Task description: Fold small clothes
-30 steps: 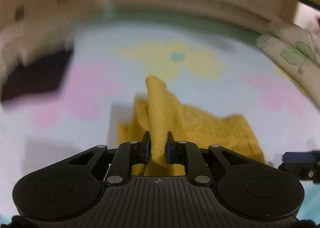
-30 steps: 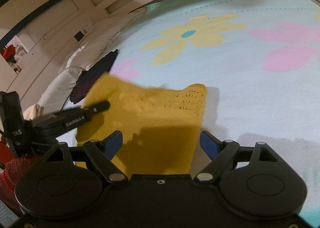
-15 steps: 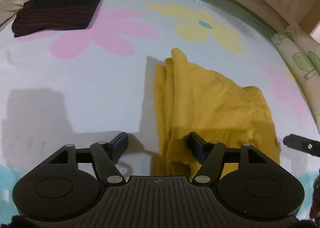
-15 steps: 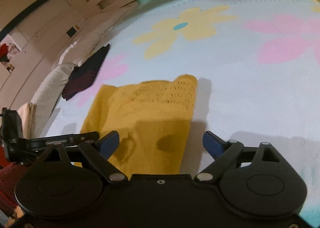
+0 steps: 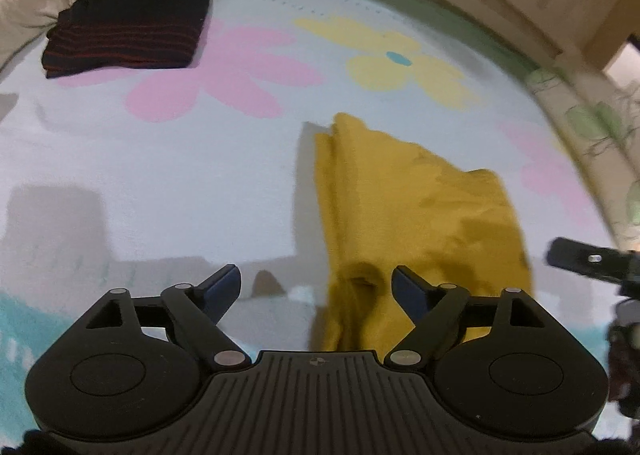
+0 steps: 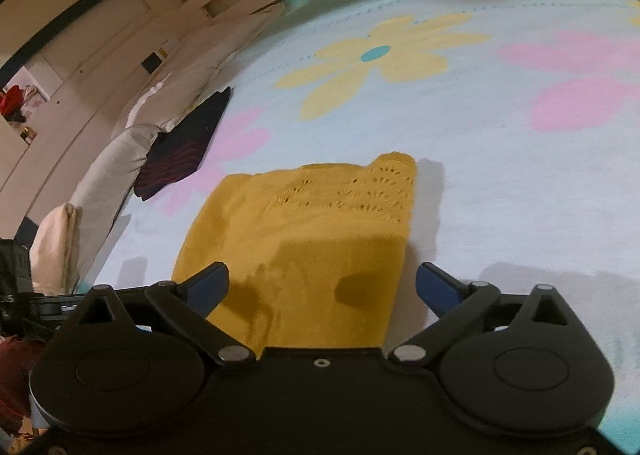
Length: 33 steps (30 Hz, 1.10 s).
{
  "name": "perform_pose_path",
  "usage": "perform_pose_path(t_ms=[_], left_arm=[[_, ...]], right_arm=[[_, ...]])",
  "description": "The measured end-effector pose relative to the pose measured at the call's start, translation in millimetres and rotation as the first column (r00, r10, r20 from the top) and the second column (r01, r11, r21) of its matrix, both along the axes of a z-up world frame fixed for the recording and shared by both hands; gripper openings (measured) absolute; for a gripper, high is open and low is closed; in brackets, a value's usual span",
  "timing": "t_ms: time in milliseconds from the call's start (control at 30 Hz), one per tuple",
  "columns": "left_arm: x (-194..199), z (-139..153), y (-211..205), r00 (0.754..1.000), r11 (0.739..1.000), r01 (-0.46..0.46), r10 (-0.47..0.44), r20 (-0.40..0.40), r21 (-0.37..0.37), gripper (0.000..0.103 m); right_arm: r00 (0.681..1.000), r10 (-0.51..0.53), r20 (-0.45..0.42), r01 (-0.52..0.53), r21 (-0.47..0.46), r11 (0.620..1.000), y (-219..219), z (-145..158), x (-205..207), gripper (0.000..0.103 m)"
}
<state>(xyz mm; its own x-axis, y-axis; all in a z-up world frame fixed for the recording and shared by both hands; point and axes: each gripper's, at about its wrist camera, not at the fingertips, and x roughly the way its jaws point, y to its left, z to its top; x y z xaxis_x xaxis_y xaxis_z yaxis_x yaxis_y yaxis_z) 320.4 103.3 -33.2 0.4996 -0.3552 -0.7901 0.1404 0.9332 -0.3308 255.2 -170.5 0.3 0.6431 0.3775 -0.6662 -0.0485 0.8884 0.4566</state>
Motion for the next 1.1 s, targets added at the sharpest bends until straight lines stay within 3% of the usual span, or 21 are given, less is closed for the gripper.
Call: perform_pose_path(t_ms=[100,167,267,367,500,767,967,1100], left_arm=[[-2,-8,0,0.998,0.991,0.01,-0.018,-0.059,-0.133,0.09],[-3,-17,-3,0.994,0.986,0.012,-0.03,-0.107,-0.164,0.09],[-2,-29,-15,0.989,0.991,0.049,-0.066,-0.136,-0.125,0.091],[0,-35,-24,0.987,0.99,0.068,-0.085,-0.136,-0.127,0.102],[7,-40,-33,0.99,0.988,0.055,-0.072,-0.117,-0.146,0.102],[18,-41,-40,0.999,0.984,0.02,-0.028,-0.04,-0.176,0.102],[22,-42,-52,1.0,0.987,0.016,-0.014,0.011,-0.159,0.102],[16,-40,-58,1.0,0.994,0.001,0.002,0.029,-0.109,0.096]], right_arm=[[1.0,-0.005,0.001,0.005,0.005,1.0,-1,0,0,0.1],[1.0,-0.008,0.006,0.008,0.015,1.0,-3,0,0,0.1],[1.0,-0.022,0.004,0.022,0.034,0.999,-6,-2,1,0.101],[1.0,-0.027,-0.006,0.027,0.058,0.998,-9,-7,3,0.103],[1.0,-0.03,-0.005,0.03,0.081,0.996,-11,-16,11,0.103],[0.999,-0.033,-0.031,0.039,0.231,0.972,-15,-46,36,0.103],[0.999,-0.037,-0.011,0.039,0.35,0.936,-13,-56,51,0.103],[0.999,-0.037,-0.011,0.038,0.35,0.936,-10,-57,52,0.103]])
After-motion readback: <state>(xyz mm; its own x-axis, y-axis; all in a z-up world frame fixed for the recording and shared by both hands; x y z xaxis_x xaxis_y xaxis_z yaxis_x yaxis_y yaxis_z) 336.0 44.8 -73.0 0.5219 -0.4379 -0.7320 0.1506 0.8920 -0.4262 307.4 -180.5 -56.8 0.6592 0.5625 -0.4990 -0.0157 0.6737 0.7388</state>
